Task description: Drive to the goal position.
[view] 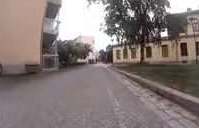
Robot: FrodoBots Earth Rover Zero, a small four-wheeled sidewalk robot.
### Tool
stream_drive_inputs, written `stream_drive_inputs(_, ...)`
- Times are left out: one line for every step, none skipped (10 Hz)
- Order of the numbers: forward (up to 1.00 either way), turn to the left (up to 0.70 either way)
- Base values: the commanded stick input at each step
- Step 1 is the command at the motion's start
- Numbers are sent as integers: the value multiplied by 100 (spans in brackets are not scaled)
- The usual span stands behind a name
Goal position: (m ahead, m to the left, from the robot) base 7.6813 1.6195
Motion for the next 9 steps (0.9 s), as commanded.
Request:
stream_drive_inputs(60,0)
stream_drive_inputs(60,0)
stream_drive_inputs(60,0)
stream_drive_inputs(60,0)
stream_drive_inputs(60,0)
stream_drive_inputs(60,0)
stream_drive_inputs(60,0)
stream_drive_inputs(60,0)
stream_drive_inputs(60,0)
